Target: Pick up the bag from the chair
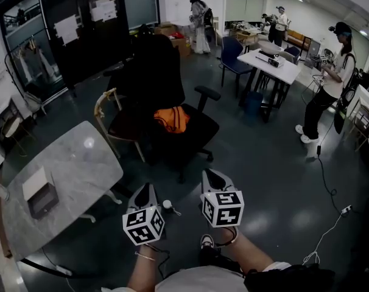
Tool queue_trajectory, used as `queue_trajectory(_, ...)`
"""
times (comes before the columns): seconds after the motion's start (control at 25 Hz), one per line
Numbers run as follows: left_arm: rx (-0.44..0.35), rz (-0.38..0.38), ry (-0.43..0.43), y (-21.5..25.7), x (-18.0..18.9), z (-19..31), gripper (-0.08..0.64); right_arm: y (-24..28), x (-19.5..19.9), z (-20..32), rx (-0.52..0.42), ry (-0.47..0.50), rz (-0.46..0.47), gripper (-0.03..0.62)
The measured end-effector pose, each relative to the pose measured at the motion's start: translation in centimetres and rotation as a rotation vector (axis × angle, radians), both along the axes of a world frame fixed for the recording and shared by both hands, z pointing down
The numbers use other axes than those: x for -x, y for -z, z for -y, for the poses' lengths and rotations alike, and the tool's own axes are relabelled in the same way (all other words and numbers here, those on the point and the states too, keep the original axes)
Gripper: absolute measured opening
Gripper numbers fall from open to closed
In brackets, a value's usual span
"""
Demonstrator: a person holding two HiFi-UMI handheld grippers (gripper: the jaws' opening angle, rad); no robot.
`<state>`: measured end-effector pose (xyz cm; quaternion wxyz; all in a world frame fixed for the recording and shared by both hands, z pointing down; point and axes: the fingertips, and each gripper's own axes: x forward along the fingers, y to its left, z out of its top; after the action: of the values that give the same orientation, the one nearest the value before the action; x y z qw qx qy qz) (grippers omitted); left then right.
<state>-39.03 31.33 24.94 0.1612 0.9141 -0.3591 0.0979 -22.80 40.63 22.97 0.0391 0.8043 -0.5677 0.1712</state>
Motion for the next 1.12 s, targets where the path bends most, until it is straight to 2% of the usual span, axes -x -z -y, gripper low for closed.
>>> queue_trajectory(0.6,-0.001,0.011,0.048,1.0,-9.9,4.9,0.018,1.3,-10.7,5.6,-0.017,0.043,0.014,0.034)
queue_trajectory(1.12,-0.014,0.021,0.062,0.9,-16.9,8.0,0.018,0.6,-17.3,8.7,-0.016,0.082,0.019,0.034)
